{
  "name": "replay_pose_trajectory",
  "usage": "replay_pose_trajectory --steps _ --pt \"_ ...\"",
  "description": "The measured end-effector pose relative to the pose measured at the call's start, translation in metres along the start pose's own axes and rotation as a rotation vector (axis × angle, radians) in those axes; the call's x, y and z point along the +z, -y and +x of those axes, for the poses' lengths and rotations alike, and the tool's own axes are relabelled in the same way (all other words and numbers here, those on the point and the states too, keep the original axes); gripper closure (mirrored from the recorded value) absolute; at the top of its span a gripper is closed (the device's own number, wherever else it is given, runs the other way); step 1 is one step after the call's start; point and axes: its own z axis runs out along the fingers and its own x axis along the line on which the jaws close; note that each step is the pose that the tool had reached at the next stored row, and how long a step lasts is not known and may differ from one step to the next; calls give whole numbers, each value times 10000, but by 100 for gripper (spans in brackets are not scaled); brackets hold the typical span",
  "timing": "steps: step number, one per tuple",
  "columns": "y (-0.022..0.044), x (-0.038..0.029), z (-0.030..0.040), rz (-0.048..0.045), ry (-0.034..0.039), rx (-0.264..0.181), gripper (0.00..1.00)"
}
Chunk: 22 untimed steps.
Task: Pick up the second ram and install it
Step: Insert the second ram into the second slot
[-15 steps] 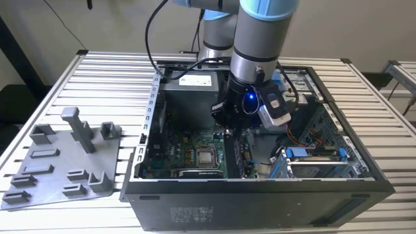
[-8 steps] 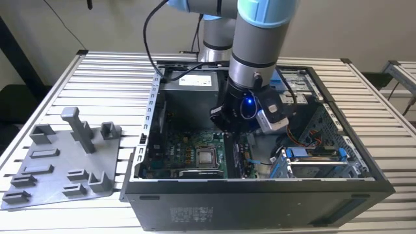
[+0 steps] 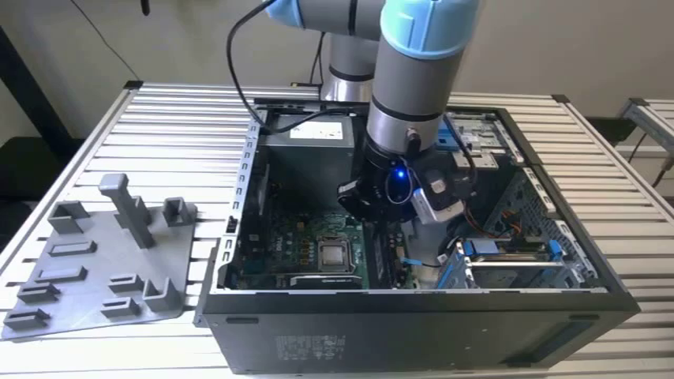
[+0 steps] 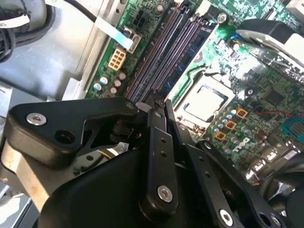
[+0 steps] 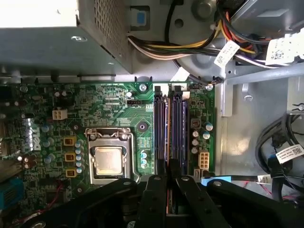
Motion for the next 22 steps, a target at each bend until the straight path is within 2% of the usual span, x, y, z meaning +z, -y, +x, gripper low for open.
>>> replay_pose_trajectory --steps 9,22 --pt "0 108 6 1 0 3 86" --pt "3 164 9 4 -1 63 86"
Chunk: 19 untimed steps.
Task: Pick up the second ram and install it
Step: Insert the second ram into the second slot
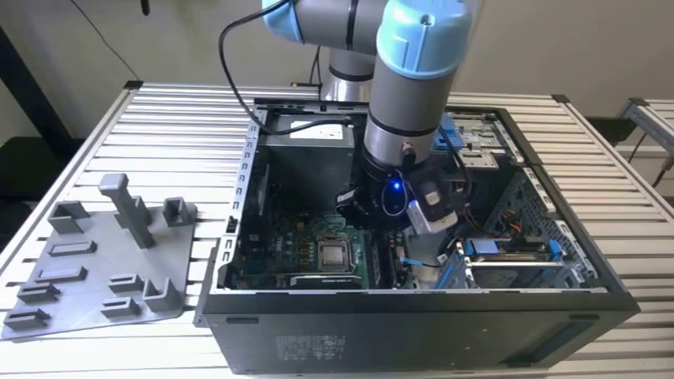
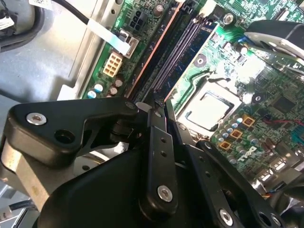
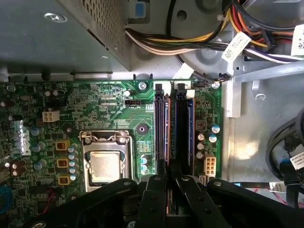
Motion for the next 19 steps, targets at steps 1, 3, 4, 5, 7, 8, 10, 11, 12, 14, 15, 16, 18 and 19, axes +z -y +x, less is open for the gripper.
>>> replay_pose_trajectory --steps 1,3,4,5,7,8,10,11,12,14,15,16,18,19 --pt "0 1 0 0 0 6 86" --pt "0 8 0 -1 1 15 86" --pt "0 10 0 3 0 16 86" --pt "0 11 0 5 0 16 86" --pt "0 16 0 3 1 17 86" --pt "0 18 0 3 0 17 86" --pt "0 22 0 4 0 16 86" --pt "0 24 0 3 0 17 86" --pt "-1 25 0 4 0 17 86" --pt "-3 27 0 3 0 16 86" --pt "-3 27 0 3 0 13 86" --pt "-5 28 0 2 1 8 86" --pt "-14 27 0 6 1 -13 86" --pt "-19 25 1 13 -1 -28 86"
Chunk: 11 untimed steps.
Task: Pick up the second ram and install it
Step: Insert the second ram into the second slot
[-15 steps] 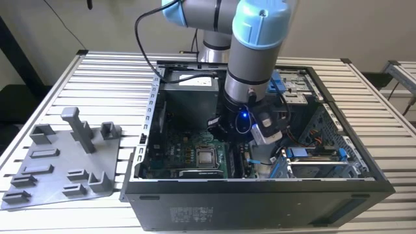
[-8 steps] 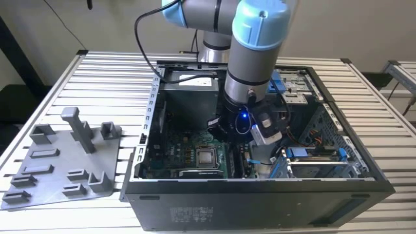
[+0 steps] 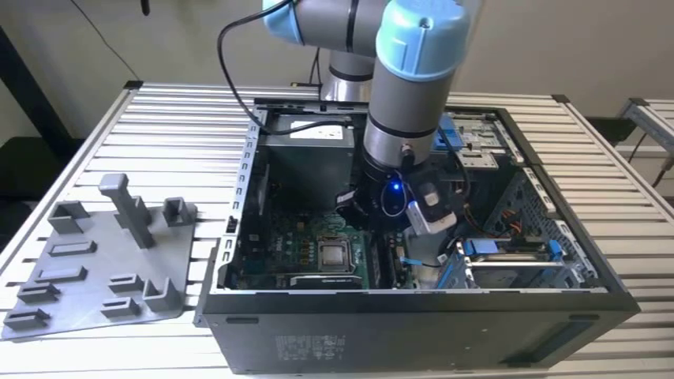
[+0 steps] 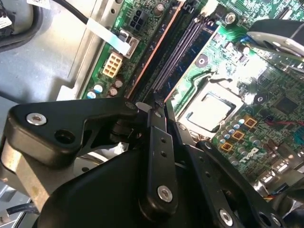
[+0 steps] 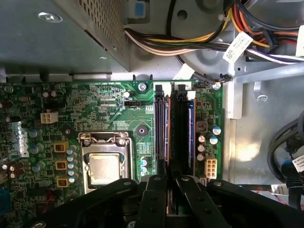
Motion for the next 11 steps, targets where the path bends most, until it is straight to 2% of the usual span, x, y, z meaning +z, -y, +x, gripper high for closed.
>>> replay_pose_trajectory --steps 11 --pt "-1 4 0 -13 13 -426 86"
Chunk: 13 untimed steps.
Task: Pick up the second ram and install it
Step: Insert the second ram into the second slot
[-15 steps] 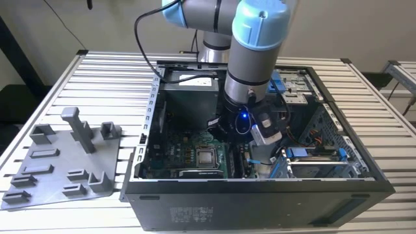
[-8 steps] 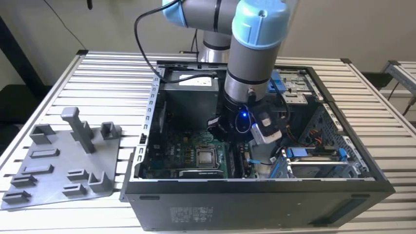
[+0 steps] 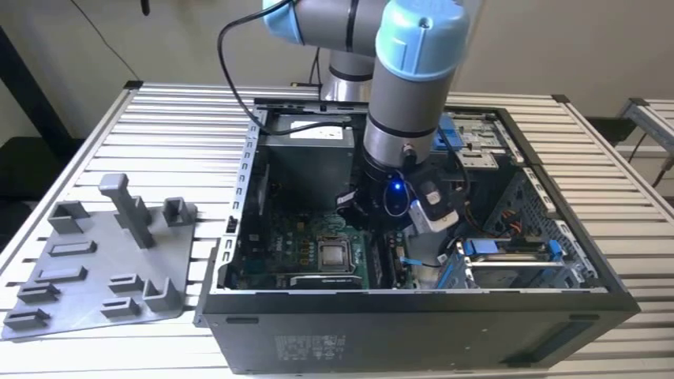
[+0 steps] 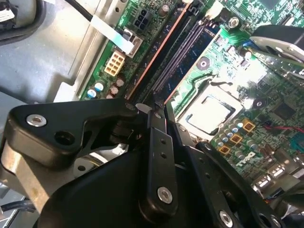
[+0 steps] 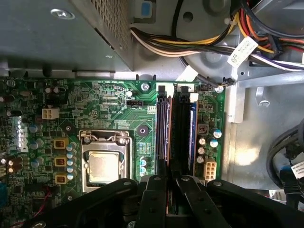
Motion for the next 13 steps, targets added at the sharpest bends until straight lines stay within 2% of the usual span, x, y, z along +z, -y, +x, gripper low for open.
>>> replay_pose_trajectory --steps 13 --pt "5 78 1 15 -4 -5 86"
